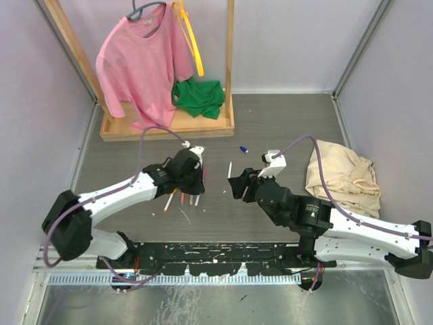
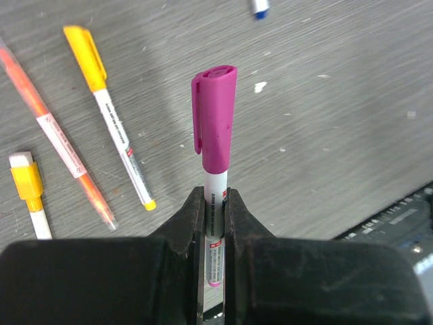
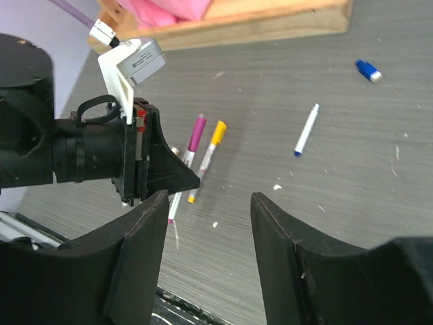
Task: Insert the pens into the pen caps
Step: Place the pen at the center of the board.
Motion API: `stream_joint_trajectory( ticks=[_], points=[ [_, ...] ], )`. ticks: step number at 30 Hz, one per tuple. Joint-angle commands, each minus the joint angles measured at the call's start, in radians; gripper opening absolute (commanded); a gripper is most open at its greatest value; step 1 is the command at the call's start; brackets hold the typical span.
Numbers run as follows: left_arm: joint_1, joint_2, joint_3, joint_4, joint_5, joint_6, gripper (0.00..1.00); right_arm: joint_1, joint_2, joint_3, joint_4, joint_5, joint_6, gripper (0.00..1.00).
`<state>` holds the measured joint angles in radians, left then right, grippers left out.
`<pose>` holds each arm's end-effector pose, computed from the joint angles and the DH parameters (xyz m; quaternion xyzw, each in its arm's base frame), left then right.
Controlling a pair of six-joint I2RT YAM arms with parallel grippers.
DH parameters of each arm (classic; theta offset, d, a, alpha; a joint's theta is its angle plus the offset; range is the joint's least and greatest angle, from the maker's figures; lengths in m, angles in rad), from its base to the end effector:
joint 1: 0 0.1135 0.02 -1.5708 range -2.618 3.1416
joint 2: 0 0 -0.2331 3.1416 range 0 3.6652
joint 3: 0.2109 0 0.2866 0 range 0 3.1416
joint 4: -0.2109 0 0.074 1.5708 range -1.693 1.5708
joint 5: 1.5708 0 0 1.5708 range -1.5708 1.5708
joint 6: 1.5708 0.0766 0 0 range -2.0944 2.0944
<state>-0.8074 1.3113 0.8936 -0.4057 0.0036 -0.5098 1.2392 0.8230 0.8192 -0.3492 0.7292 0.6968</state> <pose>0.2370 -0.2480 0.1695 0.1387 0.9206 -0.2247 0.2877 0.1345 0.2339 0.2980 -0.0088 0.7930 0.2744 0.5439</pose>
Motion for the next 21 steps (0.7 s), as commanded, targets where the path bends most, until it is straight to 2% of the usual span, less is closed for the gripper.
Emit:
stream_joint_trajectory(
  ticks=[1,14,17,21],
  points=[
    [0.004,0.114,0.059,-0.016,-0.076,-0.046,0.00,-0.003,-0.032,-0.016,-0.066,0.049,0.115,0.57],
    [0.009,0.372,0.195,-0.084,-0.177,-0.061,0.00,-0.003,-0.039,-0.056,-0.104,0.043,0.191,0.58],
    [0.014,0.409,0.216,-0.099,-0.184,-0.072,0.06,-0.003,-0.040,-0.064,-0.109,0.042,0.201,0.58],
    [0.015,0.447,0.229,-0.101,-0.188,-0.082,0.07,-0.003,-0.038,-0.071,-0.110,0.038,0.205,0.58]
  ],
)
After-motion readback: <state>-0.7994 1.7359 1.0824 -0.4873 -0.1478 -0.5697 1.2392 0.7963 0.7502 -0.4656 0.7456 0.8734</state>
